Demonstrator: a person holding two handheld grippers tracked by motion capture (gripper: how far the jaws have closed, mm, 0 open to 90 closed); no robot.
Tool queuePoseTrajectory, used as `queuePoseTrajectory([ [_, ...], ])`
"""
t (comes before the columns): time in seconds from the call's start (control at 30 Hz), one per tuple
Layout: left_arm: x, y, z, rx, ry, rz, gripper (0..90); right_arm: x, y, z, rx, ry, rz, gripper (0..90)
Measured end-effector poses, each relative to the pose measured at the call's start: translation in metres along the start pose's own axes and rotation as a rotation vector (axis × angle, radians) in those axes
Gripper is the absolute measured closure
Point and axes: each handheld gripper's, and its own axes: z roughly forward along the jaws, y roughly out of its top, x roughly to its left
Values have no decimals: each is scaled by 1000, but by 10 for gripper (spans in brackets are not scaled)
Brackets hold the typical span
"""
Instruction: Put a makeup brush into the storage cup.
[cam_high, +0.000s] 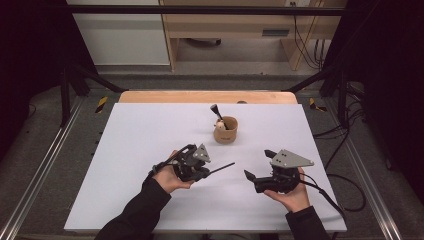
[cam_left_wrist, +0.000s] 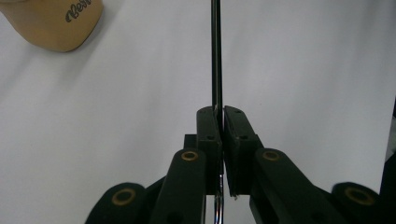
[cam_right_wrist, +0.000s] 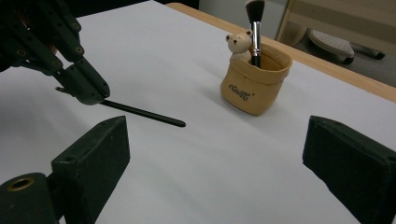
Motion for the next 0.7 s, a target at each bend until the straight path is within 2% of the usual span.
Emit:
queuePoseTrajectory([
  [0.1,-1,-1,-1,-8,-8,-7,856,3,3,2,7,11,-20,83],
  [0.17,0,-1,-3,4,-12,7,856,5,5,4,17,19,-33,84],
  [0.7,-7,2,-4,28,-29,40,856,18,14,11,96,66,-125,84],
])
